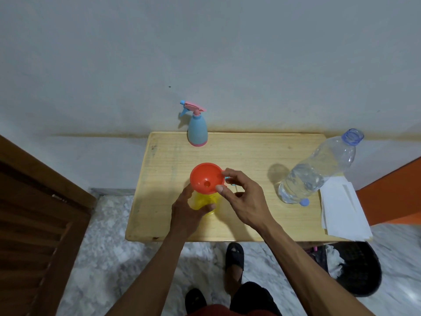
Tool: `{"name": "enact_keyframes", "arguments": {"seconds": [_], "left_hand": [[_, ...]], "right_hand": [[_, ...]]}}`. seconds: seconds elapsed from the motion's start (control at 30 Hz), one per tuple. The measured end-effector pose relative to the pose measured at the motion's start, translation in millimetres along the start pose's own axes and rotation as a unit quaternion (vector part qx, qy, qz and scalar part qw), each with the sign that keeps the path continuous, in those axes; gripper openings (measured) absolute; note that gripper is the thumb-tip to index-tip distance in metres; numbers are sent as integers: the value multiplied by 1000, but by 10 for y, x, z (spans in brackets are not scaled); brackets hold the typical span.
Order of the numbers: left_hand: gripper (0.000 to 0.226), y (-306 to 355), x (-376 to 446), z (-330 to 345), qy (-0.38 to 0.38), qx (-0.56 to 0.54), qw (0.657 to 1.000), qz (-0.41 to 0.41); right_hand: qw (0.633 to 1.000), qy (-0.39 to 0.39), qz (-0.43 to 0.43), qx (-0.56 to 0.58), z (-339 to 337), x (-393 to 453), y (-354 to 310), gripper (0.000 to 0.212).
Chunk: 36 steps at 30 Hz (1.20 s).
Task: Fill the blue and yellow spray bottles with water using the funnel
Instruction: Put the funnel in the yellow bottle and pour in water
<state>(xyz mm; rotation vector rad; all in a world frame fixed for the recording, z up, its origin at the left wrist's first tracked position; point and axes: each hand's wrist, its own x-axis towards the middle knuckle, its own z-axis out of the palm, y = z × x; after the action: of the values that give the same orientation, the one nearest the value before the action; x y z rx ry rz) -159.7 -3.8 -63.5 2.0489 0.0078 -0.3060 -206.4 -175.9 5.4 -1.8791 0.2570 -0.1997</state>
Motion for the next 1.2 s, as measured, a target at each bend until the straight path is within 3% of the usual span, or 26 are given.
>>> {"name": "enact_keyframes", "arguments": {"seconds": [0.23, 0.37, 0.47, 0.53, 0.63, 0.73, 0.87, 1.0, 1.2], "left_hand": [[128, 157, -207, -360, 32, -63, 997, 25], [116, 462, -224, -445, 99, -42, 988, 107], [110, 693, -179, -410, 88, 10, 985, 145], [106, 787, -163, -357, 72, 52, 985, 149], [104, 862, -170, -258, 64, 79, 984, 149], [101, 854, -163, -167, 70, 94, 984, 133], [100, 808, -162, -95, 86, 96, 984, 120], [102, 812, -164, -82, 97, 108, 985, 90], [106, 779, -187, -104, 114, 125, 983, 71]], "right_hand": [[991, 130, -6, -5, -216, -120, -103, 28], [972, 236, 1, 4, -405, -212, -120, 30], [945, 326, 2, 13, -556, -275, -103, 32], [921, 390, -5, 2, -668, -300, -55, 43], [886, 463, 8, -13, -878, -266, 88, 77], [885, 465, 39, -12, -1086, -146, 273, 110], [911, 410, 45, 15, -1289, 69, 494, 129], [927, 370, 19, 57, -1421, 297, 706, 127], [943, 326, -61, 26, -1543, 547, 894, 117]]}}
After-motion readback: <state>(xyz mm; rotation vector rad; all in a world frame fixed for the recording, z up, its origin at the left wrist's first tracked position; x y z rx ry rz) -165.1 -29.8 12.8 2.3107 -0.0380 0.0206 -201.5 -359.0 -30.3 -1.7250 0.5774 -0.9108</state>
